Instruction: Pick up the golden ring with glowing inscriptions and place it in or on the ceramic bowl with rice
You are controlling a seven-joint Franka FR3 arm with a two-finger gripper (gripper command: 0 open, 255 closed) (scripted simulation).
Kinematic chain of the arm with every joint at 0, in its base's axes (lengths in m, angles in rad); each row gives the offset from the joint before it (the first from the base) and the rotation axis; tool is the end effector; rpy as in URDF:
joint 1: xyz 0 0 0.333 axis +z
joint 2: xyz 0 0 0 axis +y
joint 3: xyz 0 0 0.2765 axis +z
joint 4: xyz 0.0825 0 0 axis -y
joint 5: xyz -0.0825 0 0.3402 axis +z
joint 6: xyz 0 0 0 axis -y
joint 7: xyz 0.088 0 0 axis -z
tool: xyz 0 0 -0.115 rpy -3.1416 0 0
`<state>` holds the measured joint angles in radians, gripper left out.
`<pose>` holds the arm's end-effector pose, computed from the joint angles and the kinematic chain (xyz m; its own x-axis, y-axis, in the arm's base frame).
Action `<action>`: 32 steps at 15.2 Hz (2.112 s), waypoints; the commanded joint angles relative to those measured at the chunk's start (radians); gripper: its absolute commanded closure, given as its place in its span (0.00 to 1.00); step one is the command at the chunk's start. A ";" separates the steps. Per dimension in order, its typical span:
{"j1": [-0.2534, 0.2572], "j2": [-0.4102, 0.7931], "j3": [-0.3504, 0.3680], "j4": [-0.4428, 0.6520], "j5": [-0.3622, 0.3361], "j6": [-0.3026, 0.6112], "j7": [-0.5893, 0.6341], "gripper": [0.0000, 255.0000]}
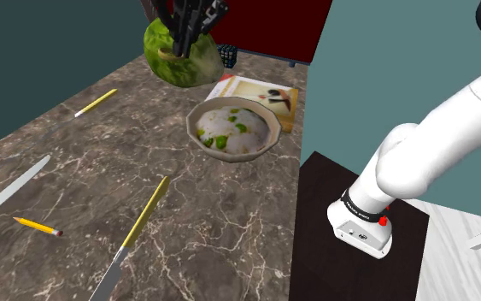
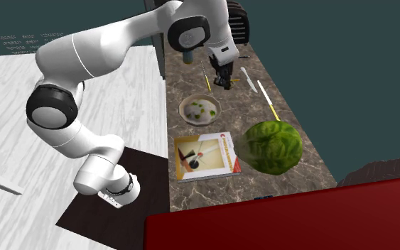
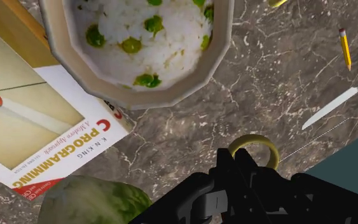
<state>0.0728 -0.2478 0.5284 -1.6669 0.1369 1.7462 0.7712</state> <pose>0.3589 0.3036 0.6553 0.9622 -0.1858 0.1991 -0.1433 -0.9671 -0.2102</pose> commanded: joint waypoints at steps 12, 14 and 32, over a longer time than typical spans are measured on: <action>0.069 -0.350 -0.094 -0.346 0.137 0.009 -0.067 1.00; 0.073 -0.360 -0.091 -0.380 0.142 0.033 -0.071 1.00; 0.086 -0.391 -0.078 -0.512 0.163 0.135 -0.084 0.00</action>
<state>0.1583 -0.6384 0.4500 -2.1786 0.3003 1.8808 0.6875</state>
